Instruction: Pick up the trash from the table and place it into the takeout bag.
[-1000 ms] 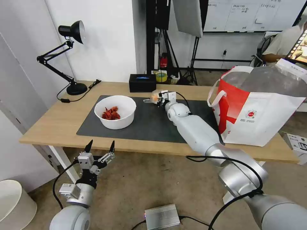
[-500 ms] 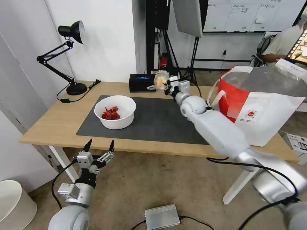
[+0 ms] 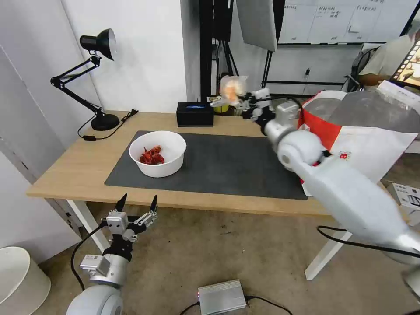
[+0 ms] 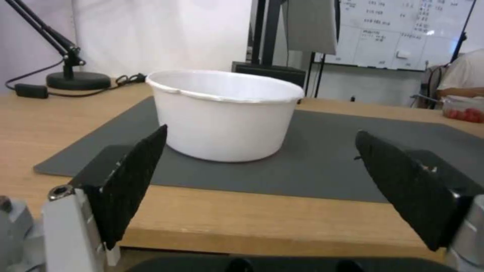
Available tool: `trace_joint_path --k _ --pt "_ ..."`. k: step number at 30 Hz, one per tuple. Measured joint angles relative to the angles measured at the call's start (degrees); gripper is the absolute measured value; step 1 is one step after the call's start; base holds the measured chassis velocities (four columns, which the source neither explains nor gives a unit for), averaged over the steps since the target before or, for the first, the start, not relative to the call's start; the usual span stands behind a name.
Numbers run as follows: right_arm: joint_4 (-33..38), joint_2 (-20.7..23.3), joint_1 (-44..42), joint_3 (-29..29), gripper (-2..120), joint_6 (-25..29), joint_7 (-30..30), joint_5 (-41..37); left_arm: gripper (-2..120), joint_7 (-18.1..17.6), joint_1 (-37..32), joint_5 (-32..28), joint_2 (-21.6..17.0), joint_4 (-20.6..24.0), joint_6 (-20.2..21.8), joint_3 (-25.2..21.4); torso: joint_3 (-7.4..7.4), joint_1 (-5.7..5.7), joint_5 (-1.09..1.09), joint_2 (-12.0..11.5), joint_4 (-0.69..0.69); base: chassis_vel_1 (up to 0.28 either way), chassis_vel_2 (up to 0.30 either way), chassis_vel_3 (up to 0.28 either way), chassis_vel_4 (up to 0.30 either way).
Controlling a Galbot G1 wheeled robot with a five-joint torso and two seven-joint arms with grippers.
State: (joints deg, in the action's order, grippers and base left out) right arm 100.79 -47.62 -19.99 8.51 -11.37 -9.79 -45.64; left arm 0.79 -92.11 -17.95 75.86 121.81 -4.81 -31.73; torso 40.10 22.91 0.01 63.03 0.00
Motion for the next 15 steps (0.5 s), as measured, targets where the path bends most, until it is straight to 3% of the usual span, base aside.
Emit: trace_joint_path --k 6,10,11,15 --pt "6.81 5.28 -6.27 -6.73 0 0.69 0.68 -0.67 100 -0.02 0.26 0.08 0.08 -0.11 0.00 0.83 0.00 0.00 0.00 0.00 0.00 0.000 0.000 0.000 0.000" --pt "14.18 11.31 -19.90 -20.15 0 2.40 3.36 -1.61 100 -0.08 0.26 0.53 0.09 -0.50 0.07 1.73 0.00 -0.01 0.00 0.00 -0.01 0.000 0.000 0.000 0.000" --pt "14.18 11.31 -19.90 -20.15 0 2.40 3.36 -1.61 100 -0.08 0.26 0.53 0.09 -0.50 0.07 1.73 0.00 -0.01 0.00 0.00 -0.01 0.000 0.000 0.000 0.000" --pt "16.44 13.73 -28.28 -30.49 0 3.57 4.69 -2.01 100 -0.10 0.19 0.85 -0.01 -0.71 0.11 2.14 0.00 -0.01 -0.02 0.00 -0.01 0.000 0.000 0.000 0.000"
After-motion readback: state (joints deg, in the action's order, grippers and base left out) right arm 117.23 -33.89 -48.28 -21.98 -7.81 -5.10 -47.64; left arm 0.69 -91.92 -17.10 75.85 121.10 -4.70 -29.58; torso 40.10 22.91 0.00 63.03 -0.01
